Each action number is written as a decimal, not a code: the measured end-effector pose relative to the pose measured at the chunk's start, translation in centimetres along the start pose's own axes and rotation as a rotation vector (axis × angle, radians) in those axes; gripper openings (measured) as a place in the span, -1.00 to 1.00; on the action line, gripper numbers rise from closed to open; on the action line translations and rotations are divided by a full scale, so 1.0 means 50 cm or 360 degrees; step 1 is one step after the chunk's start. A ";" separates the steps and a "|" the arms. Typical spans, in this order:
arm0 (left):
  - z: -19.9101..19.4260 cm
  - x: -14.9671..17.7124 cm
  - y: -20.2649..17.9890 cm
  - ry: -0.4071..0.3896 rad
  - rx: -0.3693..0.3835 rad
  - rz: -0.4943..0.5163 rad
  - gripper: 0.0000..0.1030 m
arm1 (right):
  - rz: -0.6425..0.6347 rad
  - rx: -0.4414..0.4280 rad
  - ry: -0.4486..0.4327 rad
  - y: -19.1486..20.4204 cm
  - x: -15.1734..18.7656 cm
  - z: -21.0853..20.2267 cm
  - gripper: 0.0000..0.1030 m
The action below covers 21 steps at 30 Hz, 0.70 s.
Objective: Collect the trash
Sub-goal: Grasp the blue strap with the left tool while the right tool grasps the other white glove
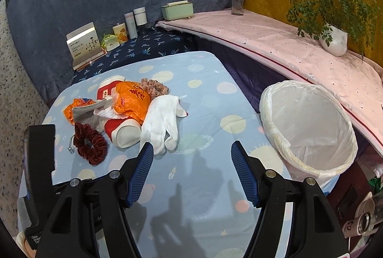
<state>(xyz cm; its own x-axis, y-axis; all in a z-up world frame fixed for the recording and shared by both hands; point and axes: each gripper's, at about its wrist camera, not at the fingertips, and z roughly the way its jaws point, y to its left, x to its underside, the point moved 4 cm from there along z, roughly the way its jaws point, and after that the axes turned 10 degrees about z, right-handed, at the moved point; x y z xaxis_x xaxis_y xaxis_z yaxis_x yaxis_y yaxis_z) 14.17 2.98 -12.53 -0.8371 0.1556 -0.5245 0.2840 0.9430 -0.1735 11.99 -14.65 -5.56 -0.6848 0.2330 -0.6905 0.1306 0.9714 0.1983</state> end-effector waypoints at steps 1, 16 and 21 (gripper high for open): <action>-0.005 -0.001 0.003 -0.0006 -0.0004 0.0002 -0.41 | -0.0003 -0.0003 0.0006 0.004 -0.001 0.005 0.26; -0.097 -0.101 0.074 -0.0209 -0.0176 -0.0034 -0.42 | -0.0027 -0.0099 0.0133 0.081 -0.030 0.144 0.24; -0.091 -0.122 0.089 -0.0215 -0.0184 -0.0044 -0.42 | -0.0004 -0.0095 0.0185 0.087 -0.034 0.188 0.20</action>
<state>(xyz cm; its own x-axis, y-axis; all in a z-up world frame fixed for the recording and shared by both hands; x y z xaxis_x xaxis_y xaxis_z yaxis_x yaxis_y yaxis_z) 18.43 7.59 -6.31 -0.7712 0.0955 -0.6294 0.1994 0.9752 -0.0963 20.49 -10.37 -10.05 -0.7641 0.2201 -0.6064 0.0882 0.9668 0.2398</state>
